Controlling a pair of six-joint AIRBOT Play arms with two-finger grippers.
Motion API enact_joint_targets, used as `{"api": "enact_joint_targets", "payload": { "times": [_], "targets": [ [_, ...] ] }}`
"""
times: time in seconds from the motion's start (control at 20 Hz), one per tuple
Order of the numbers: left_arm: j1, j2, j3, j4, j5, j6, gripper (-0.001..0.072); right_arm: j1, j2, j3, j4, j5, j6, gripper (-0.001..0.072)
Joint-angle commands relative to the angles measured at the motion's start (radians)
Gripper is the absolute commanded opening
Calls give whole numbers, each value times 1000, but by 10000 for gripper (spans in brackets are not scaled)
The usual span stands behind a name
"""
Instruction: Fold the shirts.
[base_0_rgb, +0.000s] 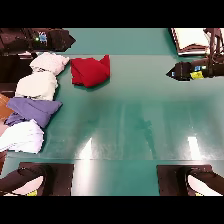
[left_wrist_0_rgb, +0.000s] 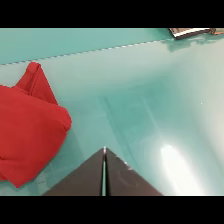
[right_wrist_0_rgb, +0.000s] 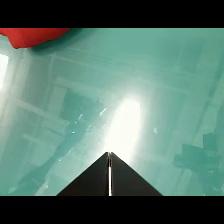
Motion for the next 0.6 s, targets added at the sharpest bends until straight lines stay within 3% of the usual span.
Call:
{"api": "enact_joint_targets", "payload": {
  "times": [0.0,0.55],
  "targets": [
    [0,0,1,0,0,0,24,0,0,1,0,0,0,18],
    [0,-3,0,24,47,2,24,0,0,1,0,-1,0,19]
  ]
}}
